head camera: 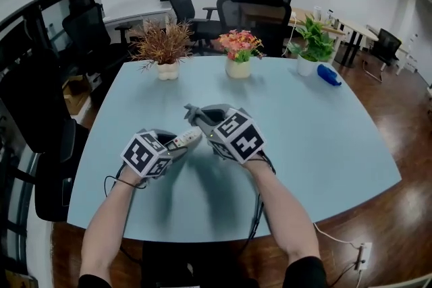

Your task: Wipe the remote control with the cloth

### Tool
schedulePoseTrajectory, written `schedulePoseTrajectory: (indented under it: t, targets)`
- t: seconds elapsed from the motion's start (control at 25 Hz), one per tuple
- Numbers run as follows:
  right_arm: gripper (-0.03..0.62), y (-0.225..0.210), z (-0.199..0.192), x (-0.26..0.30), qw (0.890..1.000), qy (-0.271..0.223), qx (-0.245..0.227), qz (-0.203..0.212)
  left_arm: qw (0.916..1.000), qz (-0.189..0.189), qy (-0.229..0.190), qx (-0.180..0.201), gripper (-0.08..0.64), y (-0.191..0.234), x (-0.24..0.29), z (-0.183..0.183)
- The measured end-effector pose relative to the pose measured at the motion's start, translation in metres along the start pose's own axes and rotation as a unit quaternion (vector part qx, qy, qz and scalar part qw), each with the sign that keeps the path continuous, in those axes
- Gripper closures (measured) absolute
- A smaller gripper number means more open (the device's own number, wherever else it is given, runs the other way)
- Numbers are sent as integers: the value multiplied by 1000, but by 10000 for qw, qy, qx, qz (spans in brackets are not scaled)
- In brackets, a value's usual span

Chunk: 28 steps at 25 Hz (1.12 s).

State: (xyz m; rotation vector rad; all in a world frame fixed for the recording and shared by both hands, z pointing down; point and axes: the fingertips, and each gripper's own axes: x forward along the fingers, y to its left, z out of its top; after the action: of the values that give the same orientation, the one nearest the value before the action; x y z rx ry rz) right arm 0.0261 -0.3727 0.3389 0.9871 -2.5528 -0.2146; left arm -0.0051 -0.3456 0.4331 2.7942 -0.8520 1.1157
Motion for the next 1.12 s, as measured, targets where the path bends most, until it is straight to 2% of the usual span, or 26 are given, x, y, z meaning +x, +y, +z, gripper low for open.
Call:
schedulePoseTrajectory:
  t: [0.16, 0.24, 0.36, 0.44, 0.6, 0.64, 0.72, 0.8, 0.84, 0.92, 1.12]
  targets:
    - [566, 22, 19, 12, 9952, -616, 564, 509, 9947, 845, -331, 486, 382, 30, -11, 5]
    - [566, 44, 24, 24, 9939, -714, 452, 710, 9906, 1102, -576, 563, 382, 41, -23, 9]
    - [566, 66, 18, 42, 9959, -533, -44, 725, 9872, 1186, -872, 608, 382, 41, -36, 16]
    - [566, 60, 13, 48, 9977, -420, -121, 526, 9855, 1221, -939, 707, 382, 39, -41, 18]
    - [566, 16, 12, 42, 9983, -438, 270, -282, 9804, 1450, -846, 1026, 382, 43, -44, 13]
    - [566, 14, 15, 41, 9976, -516, 330, -319, 9778, 1555, -812, 1149, 382, 43, -45, 12]
    - [566, 29, 26, 40, 9967, -750, 297, -53, 9705, 1784, -736, 1445, 382, 43, -45, 12]
    - [566, 53, 34, 44, 9962, -820, 72, 269, 9630, 1965, -739, 1688, 382, 42, -47, 14]
    - [566, 59, 33, 46, 9968, -750, -52, 276, 9601, 2027, -781, 1762, 382, 41, -48, 16]
    - [566, 47, 28, 45, 9980, -617, -104, 24, 9556, 2111, -855, 1868, 382, 39, -51, 21]
    - [566, -26, 12, 23, 9930, -502, 391, -996, 9508, 2191, -926, 1986, 382, 37, -53, 24]
